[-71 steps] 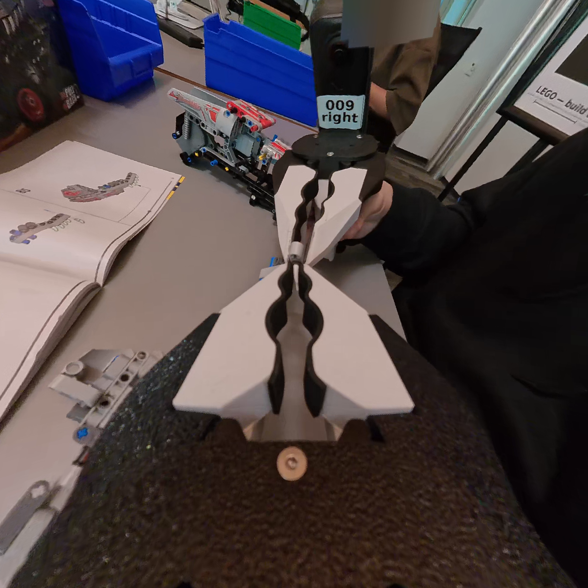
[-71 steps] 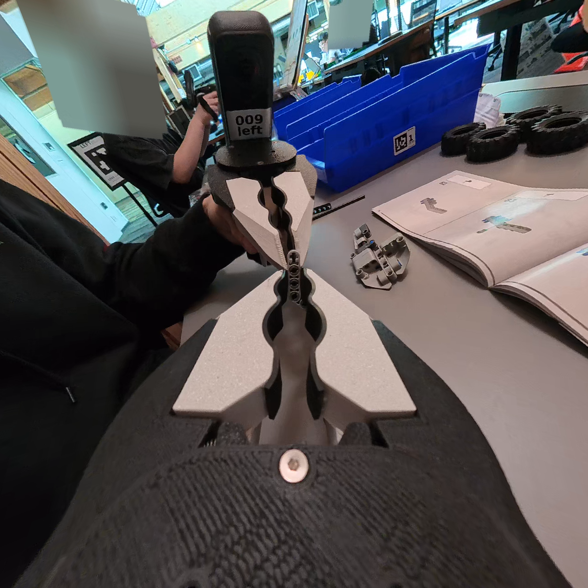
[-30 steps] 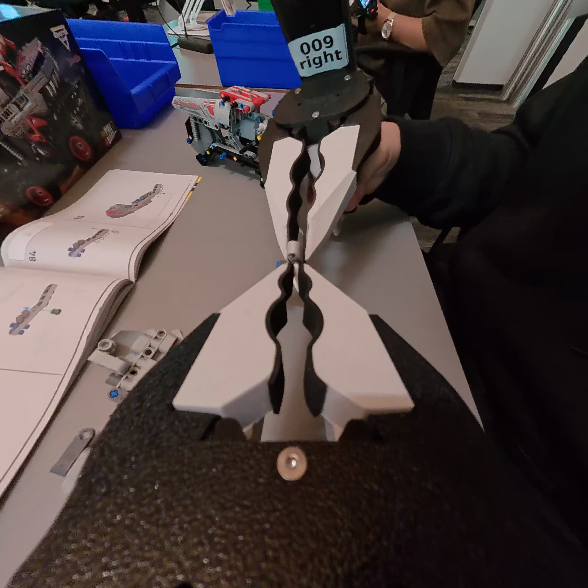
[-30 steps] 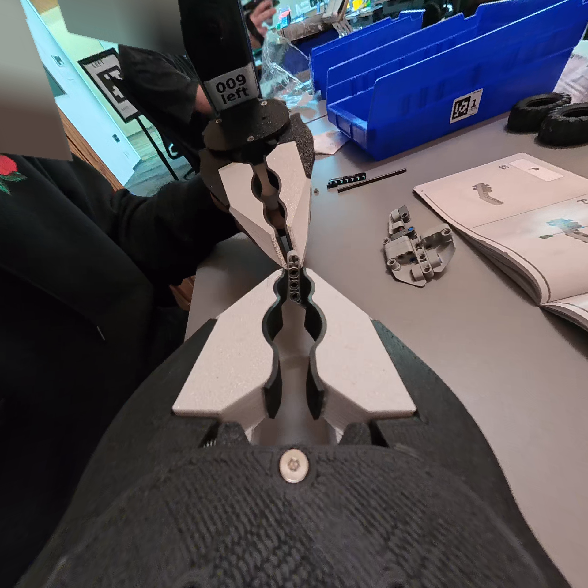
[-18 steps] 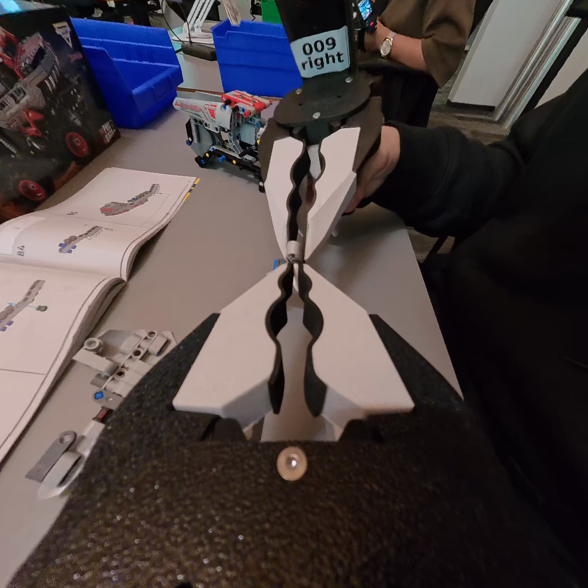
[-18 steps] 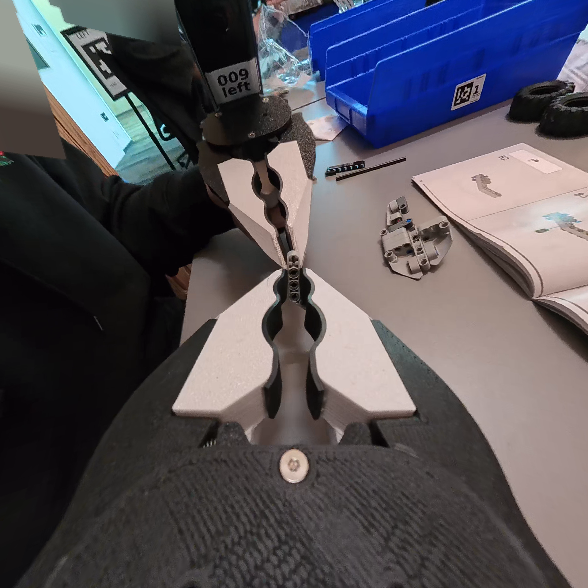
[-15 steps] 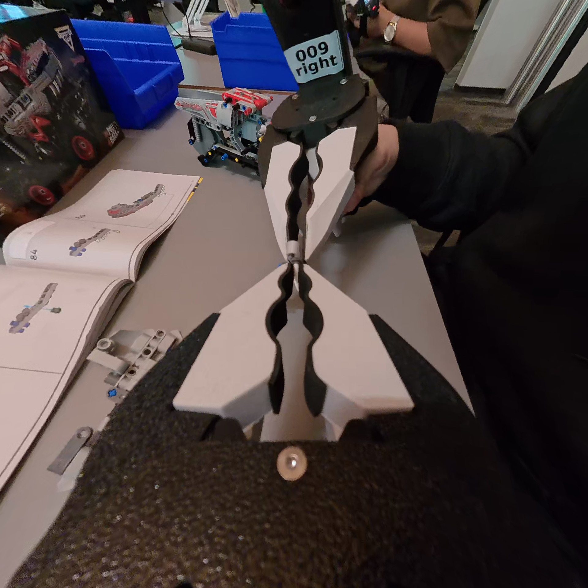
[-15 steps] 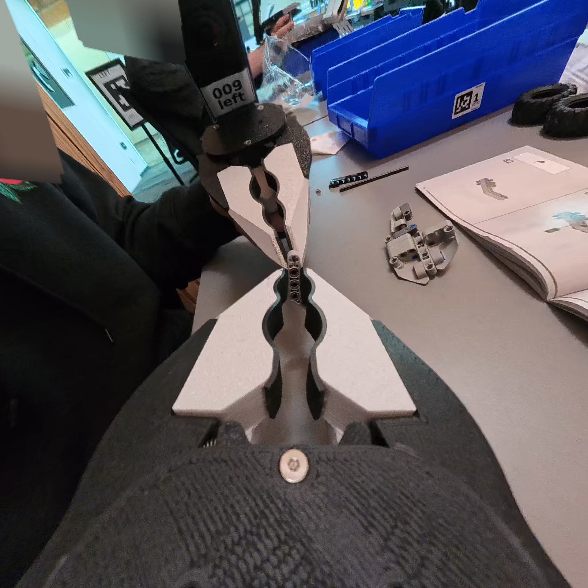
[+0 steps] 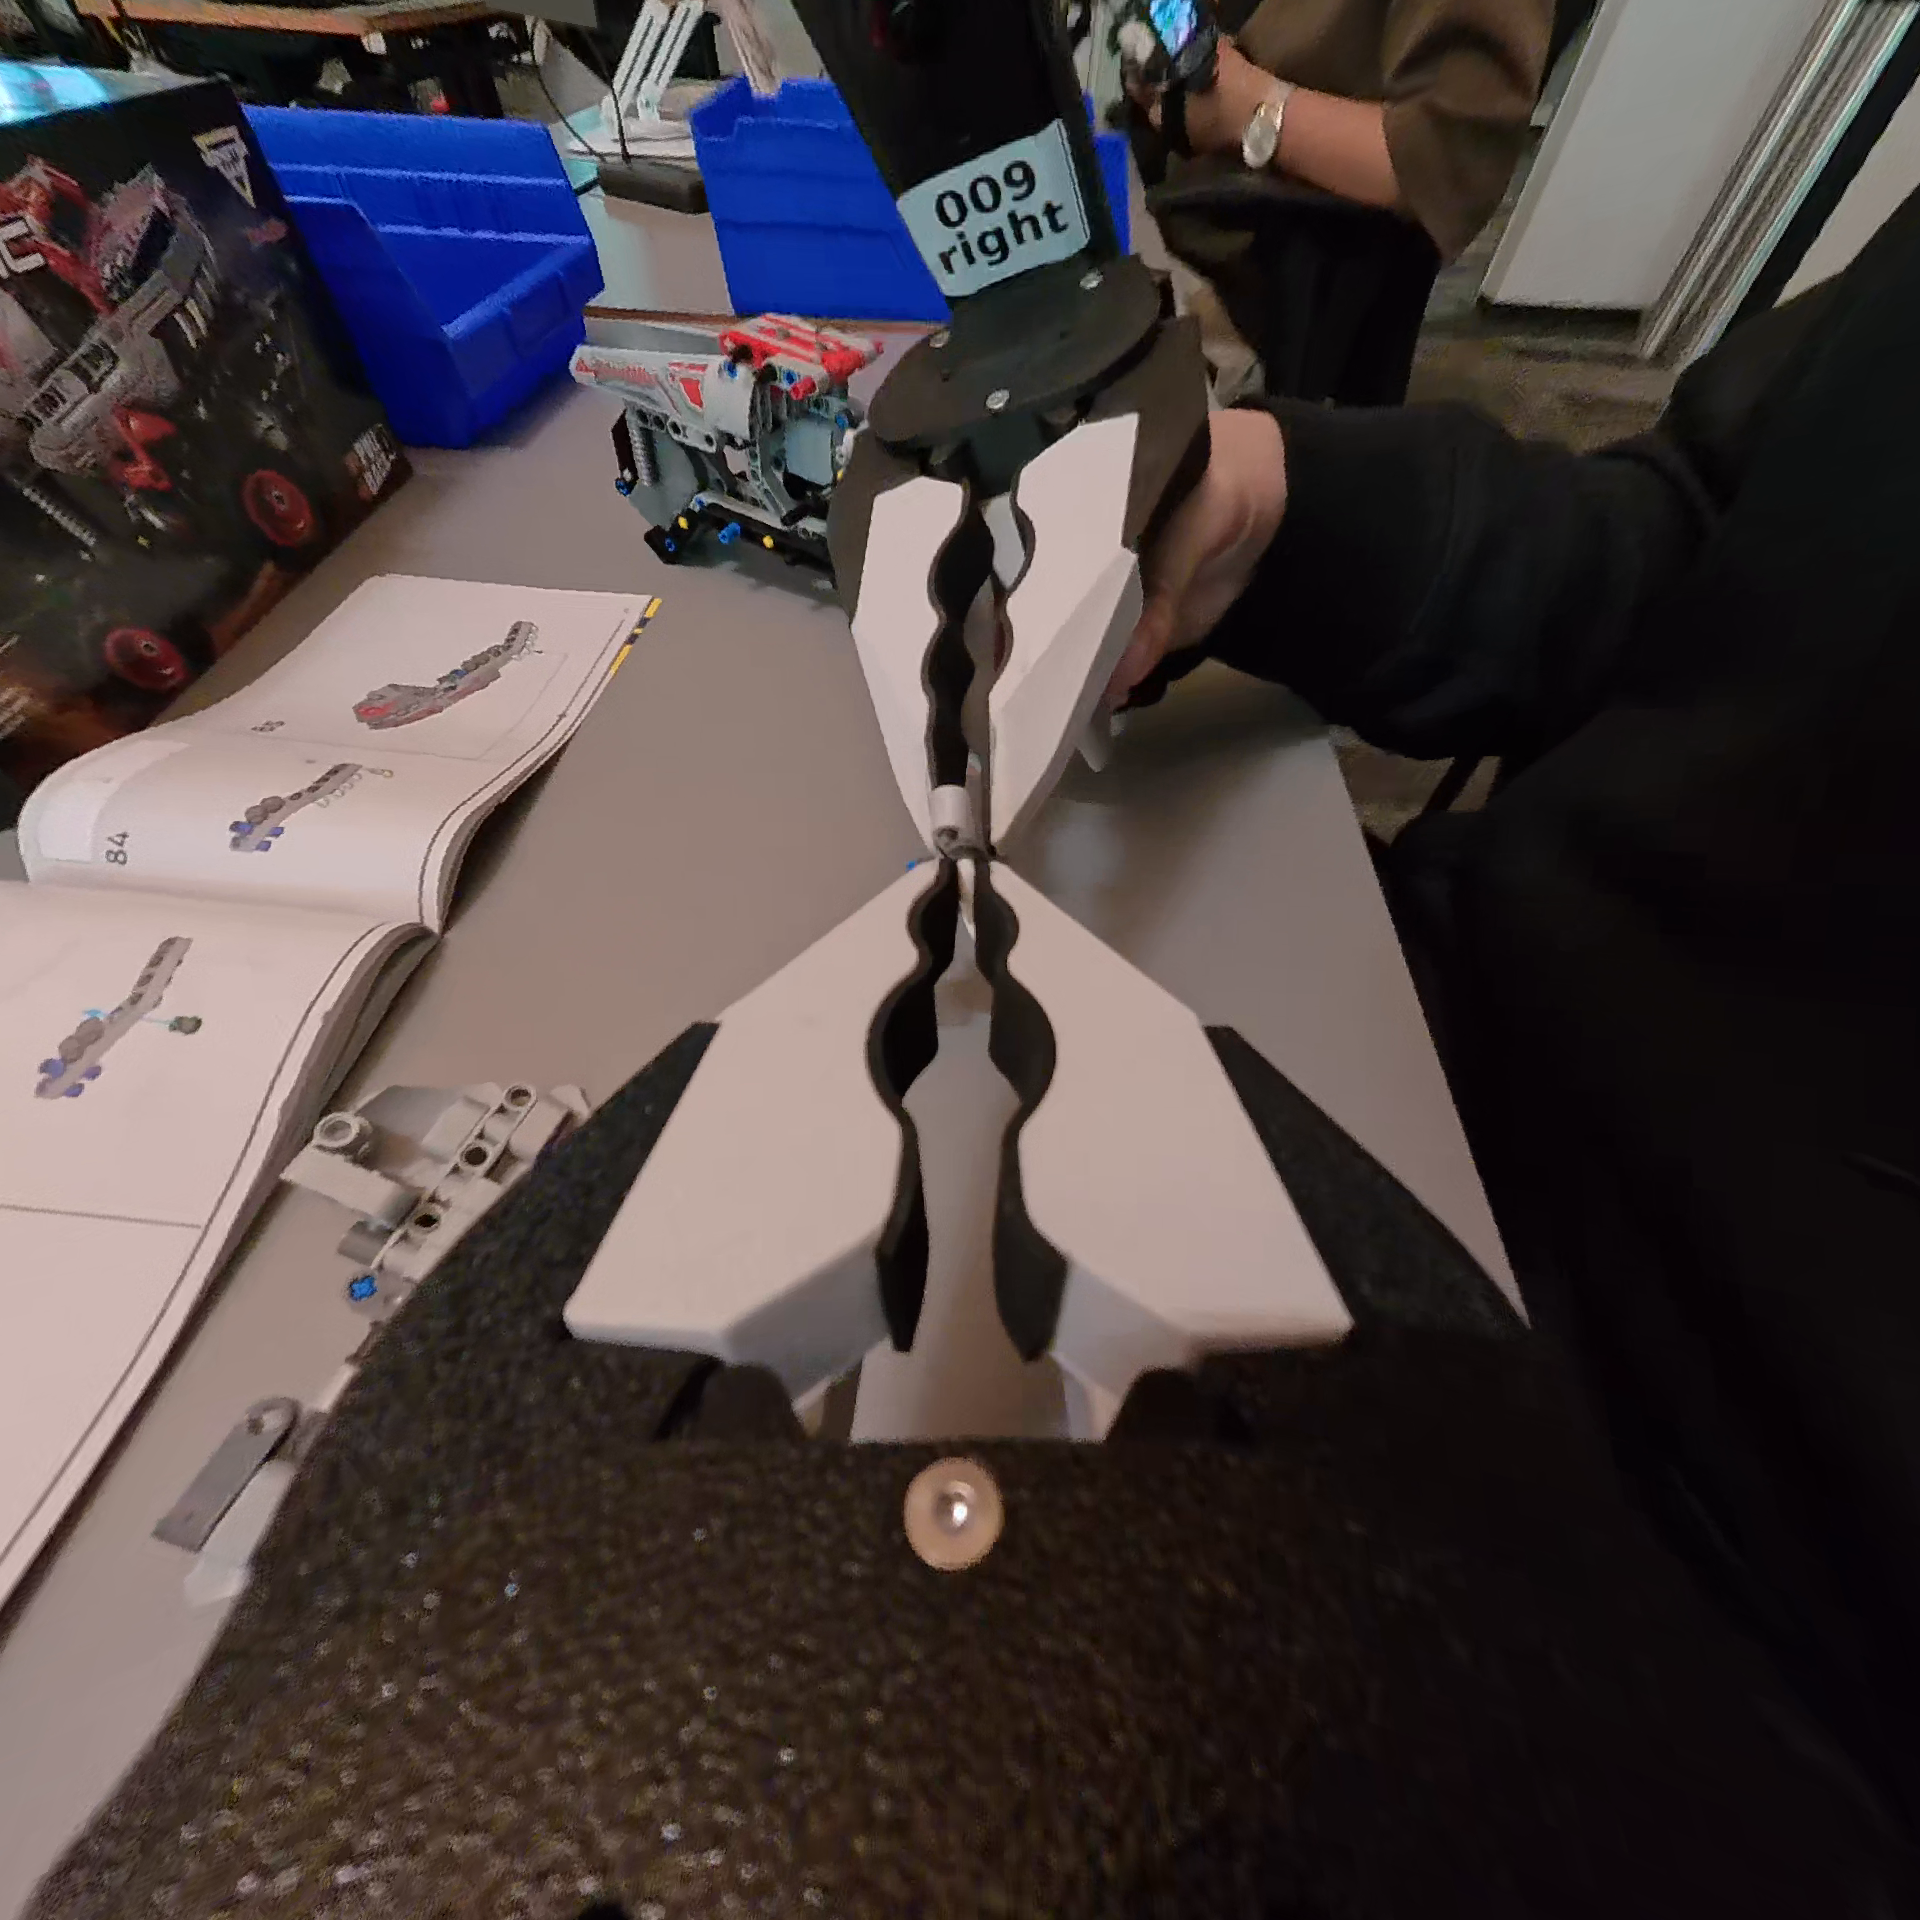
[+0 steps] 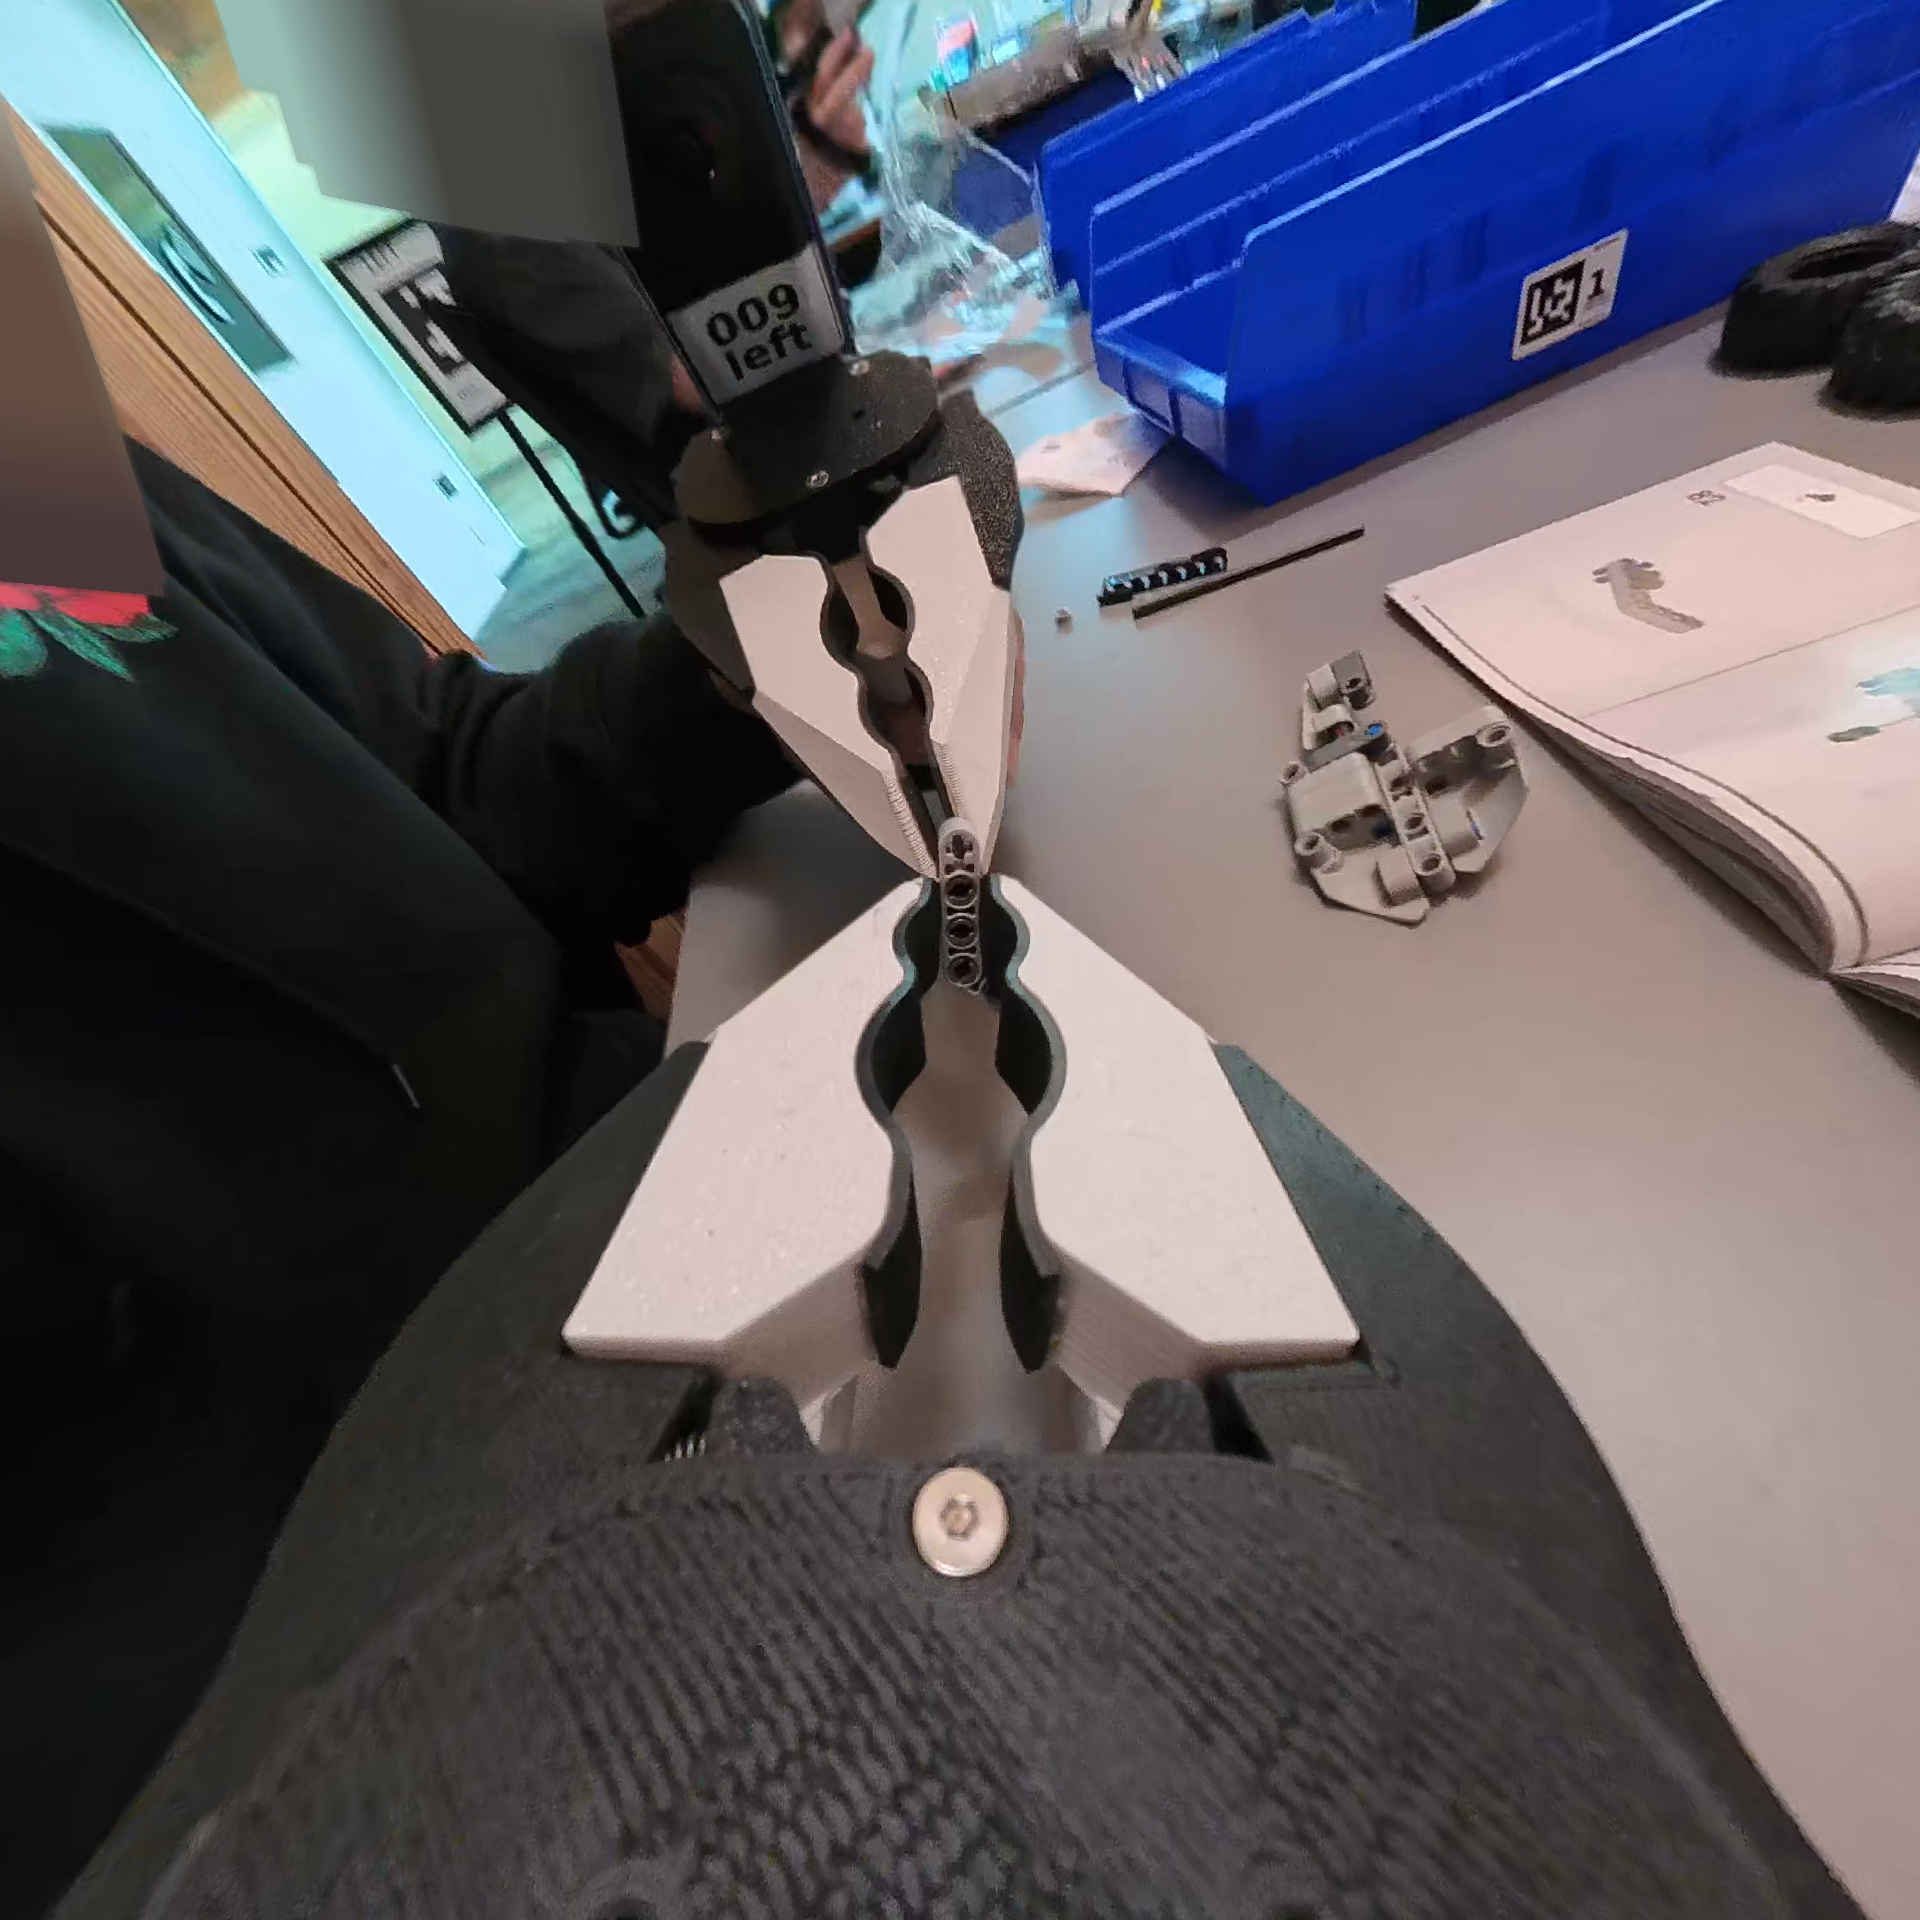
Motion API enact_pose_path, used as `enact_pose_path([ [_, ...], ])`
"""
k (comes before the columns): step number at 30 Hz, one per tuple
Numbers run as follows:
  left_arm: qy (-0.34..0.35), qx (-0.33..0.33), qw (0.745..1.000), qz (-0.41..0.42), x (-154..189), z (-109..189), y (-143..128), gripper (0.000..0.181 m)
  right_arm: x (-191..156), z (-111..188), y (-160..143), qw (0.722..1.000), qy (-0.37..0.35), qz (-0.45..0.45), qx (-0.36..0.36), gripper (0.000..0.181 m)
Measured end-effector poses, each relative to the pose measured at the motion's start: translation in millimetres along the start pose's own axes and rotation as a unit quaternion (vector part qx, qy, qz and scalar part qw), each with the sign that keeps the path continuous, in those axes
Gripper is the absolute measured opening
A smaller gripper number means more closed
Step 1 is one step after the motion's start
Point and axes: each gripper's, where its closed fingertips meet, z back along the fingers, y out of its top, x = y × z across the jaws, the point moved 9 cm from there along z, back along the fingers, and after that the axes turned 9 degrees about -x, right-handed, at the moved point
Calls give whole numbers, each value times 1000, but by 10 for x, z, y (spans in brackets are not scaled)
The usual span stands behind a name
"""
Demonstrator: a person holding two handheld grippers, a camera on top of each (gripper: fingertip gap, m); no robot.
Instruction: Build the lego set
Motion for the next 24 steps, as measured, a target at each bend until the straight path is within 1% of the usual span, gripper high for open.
enact_pose_path([
  [1,10,-10,1000,-4,-14,1,-12,0,3,-11,-7,1000,5,-3,5,6],
  [2,36,-21,999,5,-69,39,-54,0,22,-19,-21,1000,0,-7,1,6],
  [3,56,-8,998,21,-139,131,-97,0,66,26,-50,1000,-21,-8,-13,6],
  [4,39,29,998,39,-162,223,-92,0,68,112,-63,1000,-13,-7,-12,6],
  [5,26,40,998,38,-147,249,-55,0,55,190,-32,1000,-4,-12,15,6],
  [7,40,7,999,-3,-92,159,33,0,76,201,18,999,-17,-16,38,6],
  [9,38,9,999,9,-106,113,66,0,98,150,15,999,-13,-25,38,6],
  [12,33,-36,999,2,-95,66,-21,0,96,197,7,998,-19,-30,59,6],
  [14,21,-37,999,10,-88,34,-42,0,96,221,6,998,-21,-26,61,6],
  [16,16,-43,999,18,-98,13,-68,0,75,215,15,998,-8,-24,60,6],
  [19,25,-88,996,14,-117,-11,-149,0,62,191,0,999,-7,-20,48,6],
  [20,18,-109,994,17,-119,-20,-185,0,64,185,-5,999,-10,-20,46,6],
  [24,7,-172,985,28,-133,-26,-330,0,76,159,-22,999,-41,-6,22,6],
])
